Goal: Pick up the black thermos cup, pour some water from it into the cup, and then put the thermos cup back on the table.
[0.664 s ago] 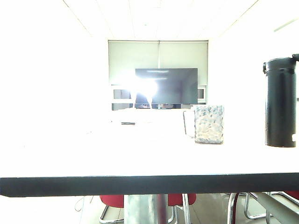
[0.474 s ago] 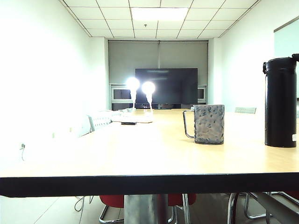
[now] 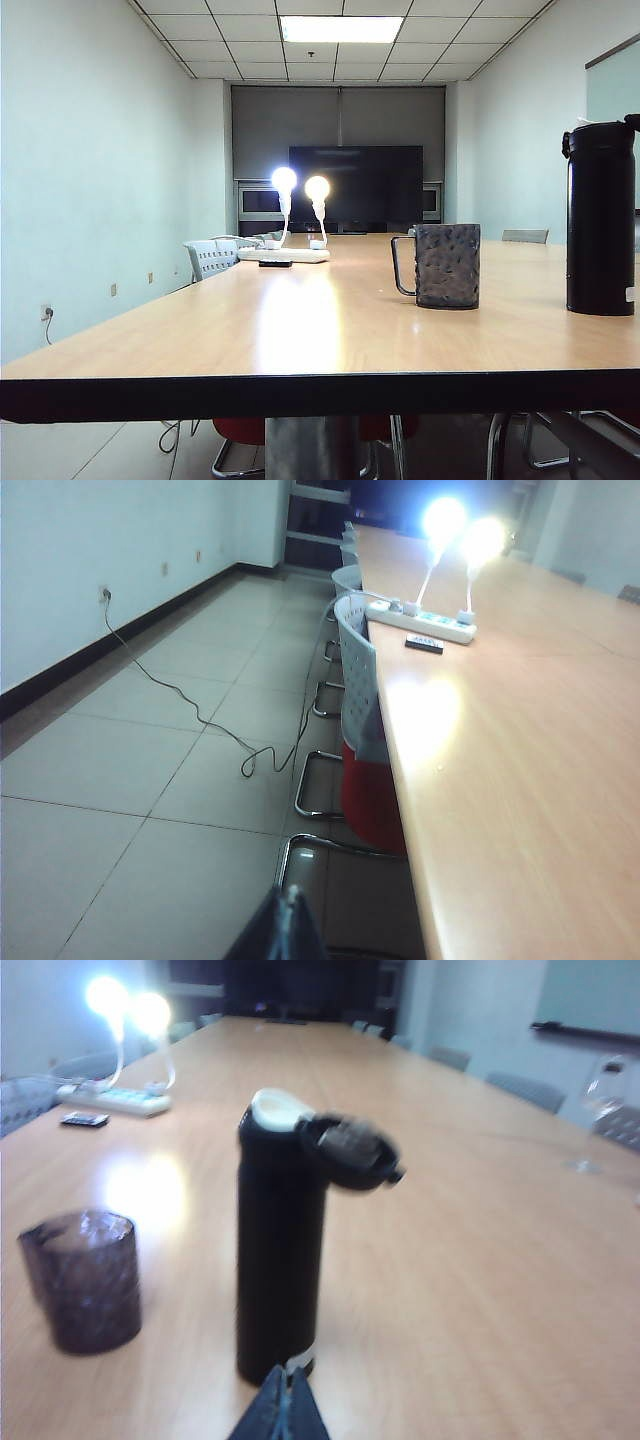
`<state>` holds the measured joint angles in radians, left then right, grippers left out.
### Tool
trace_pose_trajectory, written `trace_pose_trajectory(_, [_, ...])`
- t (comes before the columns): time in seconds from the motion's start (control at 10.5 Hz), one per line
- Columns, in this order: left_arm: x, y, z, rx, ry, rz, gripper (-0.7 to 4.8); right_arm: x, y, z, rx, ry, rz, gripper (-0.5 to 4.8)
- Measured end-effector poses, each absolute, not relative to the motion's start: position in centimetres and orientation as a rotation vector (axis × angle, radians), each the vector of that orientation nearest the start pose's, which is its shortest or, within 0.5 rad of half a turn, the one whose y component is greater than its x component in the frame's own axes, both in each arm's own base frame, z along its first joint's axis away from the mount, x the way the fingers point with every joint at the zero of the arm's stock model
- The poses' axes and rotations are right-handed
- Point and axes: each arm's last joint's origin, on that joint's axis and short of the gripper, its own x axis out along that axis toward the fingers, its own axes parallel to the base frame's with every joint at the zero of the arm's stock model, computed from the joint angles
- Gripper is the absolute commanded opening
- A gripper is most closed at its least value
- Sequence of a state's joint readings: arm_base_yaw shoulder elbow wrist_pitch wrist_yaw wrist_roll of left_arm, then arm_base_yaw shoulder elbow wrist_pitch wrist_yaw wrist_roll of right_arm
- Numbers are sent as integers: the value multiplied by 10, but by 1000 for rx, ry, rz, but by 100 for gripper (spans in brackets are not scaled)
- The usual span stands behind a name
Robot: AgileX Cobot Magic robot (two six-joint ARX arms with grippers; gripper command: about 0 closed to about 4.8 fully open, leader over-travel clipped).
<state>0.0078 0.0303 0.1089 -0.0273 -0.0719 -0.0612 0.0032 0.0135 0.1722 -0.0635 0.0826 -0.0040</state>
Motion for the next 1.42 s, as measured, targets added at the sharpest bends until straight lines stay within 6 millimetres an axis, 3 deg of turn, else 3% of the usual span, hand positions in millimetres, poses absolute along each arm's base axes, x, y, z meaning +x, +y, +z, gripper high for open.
trace_pose_trajectory(0.09, [93,3,199,-63,-51,79,-6,84,-2,219,1,-105,-85,-5])
trace_pose_trajectory(0.19, [100,3,224,-63,-53,79,-5,84,-2,242,1,-104,-91,-5])
trace_pose_trajectory(0.38, [115,3,244,-63,-62,72,-5,88,-2,255,1,-92,-91,-5])
trace_pose_trajectory(0.57, [148,-1,275,-59,-55,-70,-5,98,-2,279,0,-72,-91,-5])
trace_pose_trajectory(0.66, [158,-3,281,-58,-40,-123,-5,101,-2,287,0,-75,-91,-5])
trace_pose_trajectory(0.85, [196,-18,300,-59,-8,-306,-5,115,-2,315,-1,-74,-83,-5])
trace_pose_trajectory(0.95, [219,-38,305,-60,3,-405,-5,126,-1,323,-1,-89,-52,-5])
trace_pose_trajectory(1.14, [242,-67,306,-29,32,-542,-3,139,-1,325,-1,-94,-46,-4])
trace_pose_trajectory(1.23, [258,-82,298,-21,71,-627,68,153,-1,317,-3,-28,-37,138])
trace_pose_trajectory(1.33, [265,-87,297,-23,84,-642,144,159,0,313,-4,0,-19,479])
trace_pose_trajectory(1.42, [272,-89,300,-37,82,-642,195,167,0,308,-4,35,-18,479])
